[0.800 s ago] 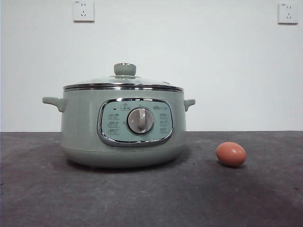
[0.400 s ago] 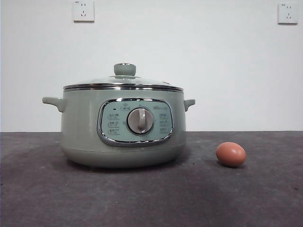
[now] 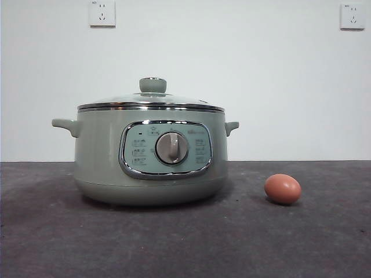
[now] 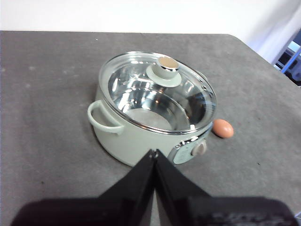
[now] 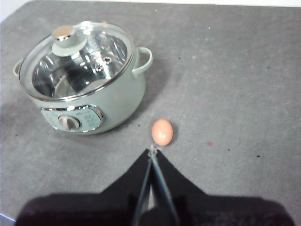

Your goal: Pick up the egg,open the lid,put the egg in the pot,close the lid

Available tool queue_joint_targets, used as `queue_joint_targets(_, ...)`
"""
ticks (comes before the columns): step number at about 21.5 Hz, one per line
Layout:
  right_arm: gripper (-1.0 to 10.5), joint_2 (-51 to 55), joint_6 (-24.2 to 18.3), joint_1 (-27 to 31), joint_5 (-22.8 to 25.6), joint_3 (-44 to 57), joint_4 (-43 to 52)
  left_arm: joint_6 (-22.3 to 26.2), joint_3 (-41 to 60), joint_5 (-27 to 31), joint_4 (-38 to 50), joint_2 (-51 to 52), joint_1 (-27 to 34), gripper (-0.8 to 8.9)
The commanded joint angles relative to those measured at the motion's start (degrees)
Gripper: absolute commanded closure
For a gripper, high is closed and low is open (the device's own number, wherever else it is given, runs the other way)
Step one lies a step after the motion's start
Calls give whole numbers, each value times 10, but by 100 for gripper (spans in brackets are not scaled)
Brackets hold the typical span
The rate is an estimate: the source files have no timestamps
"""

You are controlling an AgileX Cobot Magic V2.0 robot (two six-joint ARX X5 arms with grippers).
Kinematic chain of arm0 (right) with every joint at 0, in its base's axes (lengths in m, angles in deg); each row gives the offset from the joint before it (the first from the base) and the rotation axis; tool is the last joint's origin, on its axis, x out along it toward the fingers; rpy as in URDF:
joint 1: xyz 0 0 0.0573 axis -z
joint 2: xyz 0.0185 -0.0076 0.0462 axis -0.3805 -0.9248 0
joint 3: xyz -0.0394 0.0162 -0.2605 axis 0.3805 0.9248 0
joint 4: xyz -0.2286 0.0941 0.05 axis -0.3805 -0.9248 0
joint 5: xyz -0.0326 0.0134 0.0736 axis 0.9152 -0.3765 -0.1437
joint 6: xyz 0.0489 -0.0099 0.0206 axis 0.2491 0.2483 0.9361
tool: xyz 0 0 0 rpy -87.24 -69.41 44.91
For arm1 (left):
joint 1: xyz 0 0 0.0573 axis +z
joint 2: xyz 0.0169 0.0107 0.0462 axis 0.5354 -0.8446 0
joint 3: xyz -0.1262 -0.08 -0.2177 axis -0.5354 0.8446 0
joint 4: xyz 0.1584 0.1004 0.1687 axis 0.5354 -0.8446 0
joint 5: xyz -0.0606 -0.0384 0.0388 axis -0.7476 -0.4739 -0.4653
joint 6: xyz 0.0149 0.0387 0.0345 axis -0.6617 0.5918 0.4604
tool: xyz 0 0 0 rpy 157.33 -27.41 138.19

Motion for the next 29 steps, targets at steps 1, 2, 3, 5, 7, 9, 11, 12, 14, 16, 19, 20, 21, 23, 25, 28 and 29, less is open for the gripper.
queue_joint_targets(1, 940, -1, -9, 0, -2, -2, -1, 11, -3, -3, -3, -5, -6, 816)
queue_joint_targets(2, 919, -4, -9, 0, -2, -2, -3, 11, -3, -10, -5, -10, -8, 812)
queue_joint_targets(3, 825, -4, -9, -1, -2, -2, -3, 11, -3, -19, -5, -13, -8, 787)
queue_joint_targets(5, 502, -4, -7, -1, -2, -2, -3, 10, -3, -37, -5, -18, -8, 484)
queue_joint_targets(7, 315, -4, 2, -1, -2, -2, -3, 10, -3, -43, -4, -23, -8, 184)
queue_joint_targets(9, 316, -4, 6, -1, -2, -2, -3, 10, -4, -43, 3, -27, -8, 185)
queue_joint_targets(11, 316, -5, 6, -1, -2, -2, -3, 10, -4, -43, 25, -36, -8, 185)
queue_joint_targets(12, 316, -8, 6, -1, -2, -2, -3, 10, -5, -45, 37, -44, -8, 185)
queue_joint_targets(14, 317, -14, 7, -1, -2, -2, -2, 10, -12, -45, 48, -68, -18, 185)
queue_joint_targets(16, 317, -23, 7, -1, -3, -2, -2, 11, -34, -44, 53, -105, -32, 185)
queue_joint_targets(19, 317, -40, 7, -1, -13, -2, -2, 27, -84, -42, 61, -175, -59, 186)
queue_joint_targets(20, 317, -46, 7, -1, -18, -2, -2, 33, -105, -38, 61, -202, -70, 186)
queue_joint_targets(21, 317, -52, 7, -1, -22, -2, -2, 41, -127, -33, 62, -232, -82, 186)
queue_joint_targets(23, 317, -61, 7, -1, -22, -2, -3, 47, -168, -9, 72, -292, -115, 186)
queue_joint_targets(25, 317, -71, 7, -1, -22, -2, -3, 58, -204, 20, 91, -351, -150, 186)
queue_joint_targets(28, 317, -81, 7, -1, -22, -2, -5, 89, -256, 86, 108, -440, -198, 186)
queue_joint_targets(29, 317, -83, 7, -1, -22, -2, -7, 97, -272, 102, 109, -468, -214, 186)
